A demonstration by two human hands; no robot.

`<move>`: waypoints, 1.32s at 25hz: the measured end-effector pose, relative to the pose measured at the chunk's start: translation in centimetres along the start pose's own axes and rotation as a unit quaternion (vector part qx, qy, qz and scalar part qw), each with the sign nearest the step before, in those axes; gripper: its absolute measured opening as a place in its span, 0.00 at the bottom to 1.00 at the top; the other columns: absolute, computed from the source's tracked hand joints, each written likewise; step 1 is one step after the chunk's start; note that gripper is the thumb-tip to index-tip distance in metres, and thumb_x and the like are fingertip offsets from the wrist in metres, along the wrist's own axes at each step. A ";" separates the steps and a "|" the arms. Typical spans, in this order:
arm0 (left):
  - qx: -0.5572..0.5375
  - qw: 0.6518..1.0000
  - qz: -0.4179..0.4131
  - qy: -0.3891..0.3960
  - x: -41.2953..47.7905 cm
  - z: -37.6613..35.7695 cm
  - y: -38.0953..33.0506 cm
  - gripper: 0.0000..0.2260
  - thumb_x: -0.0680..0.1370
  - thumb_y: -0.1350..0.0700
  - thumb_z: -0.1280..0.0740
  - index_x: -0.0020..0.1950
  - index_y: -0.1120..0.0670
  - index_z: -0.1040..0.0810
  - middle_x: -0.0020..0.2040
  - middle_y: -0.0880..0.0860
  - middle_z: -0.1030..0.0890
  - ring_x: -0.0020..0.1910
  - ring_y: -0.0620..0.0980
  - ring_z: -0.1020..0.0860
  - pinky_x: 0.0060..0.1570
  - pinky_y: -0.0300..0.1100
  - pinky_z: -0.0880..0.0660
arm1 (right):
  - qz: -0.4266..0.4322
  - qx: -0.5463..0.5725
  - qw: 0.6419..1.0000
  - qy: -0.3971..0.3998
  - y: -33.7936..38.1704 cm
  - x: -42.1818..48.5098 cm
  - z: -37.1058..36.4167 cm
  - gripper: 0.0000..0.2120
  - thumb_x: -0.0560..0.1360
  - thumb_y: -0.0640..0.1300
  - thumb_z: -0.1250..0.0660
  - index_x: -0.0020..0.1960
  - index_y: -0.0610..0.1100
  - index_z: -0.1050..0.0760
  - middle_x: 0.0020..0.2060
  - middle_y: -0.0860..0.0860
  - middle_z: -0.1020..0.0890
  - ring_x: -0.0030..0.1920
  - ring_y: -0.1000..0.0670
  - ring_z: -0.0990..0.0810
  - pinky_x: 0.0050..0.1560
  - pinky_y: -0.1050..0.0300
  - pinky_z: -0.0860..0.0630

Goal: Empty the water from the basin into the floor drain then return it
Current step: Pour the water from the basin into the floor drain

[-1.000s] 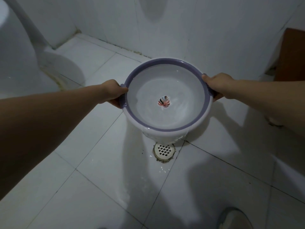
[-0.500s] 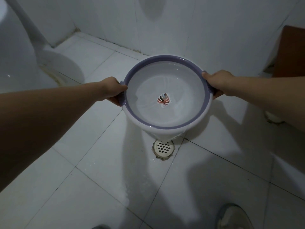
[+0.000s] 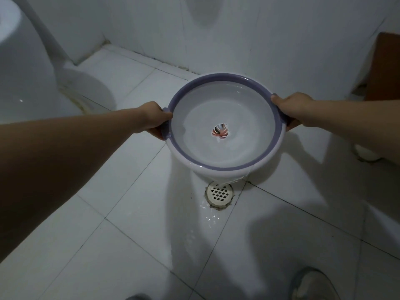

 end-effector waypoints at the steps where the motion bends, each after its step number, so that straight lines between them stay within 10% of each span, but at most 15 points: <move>1: 0.000 1.000 -0.002 -0.001 0.0 0.1 0.0 0.14 0.82 0.54 0.39 0.53 0.65 0.23 0.39 0.59 0.16 0.28 0.52 0.16 0.24 0.37 0.22 | -0.001 0.000 1.000 0.000 0.0 0.0 0.0 0.29 0.78 0.61 0.40 0.51 0.33 0.24 0.35 0.41 0.20 0.33 0.42 0.19 0.29 0.53 0.24; 33: 0.008 1.000 0.004 0.015 -0.1 -0.8 0.3 0.15 0.83 0.53 0.39 0.57 0.65 0.23 0.42 0.60 0.16 0.29 0.52 0.16 0.24 0.39 0.21 | 0.000 0.000 1.000 0.018 -0.2 -1.7 -0.7 0.31 0.80 0.60 0.41 0.59 0.30 0.25 0.50 0.34 0.18 0.46 0.35 0.17 0.47 0.41 0.19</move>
Point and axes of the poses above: each hand's wrist, its own x-axis towards the middle knuckle, its own z-axis out of the back of the hand, y = z × x, the point moved 6 cm from there along x, towards the middle knuckle
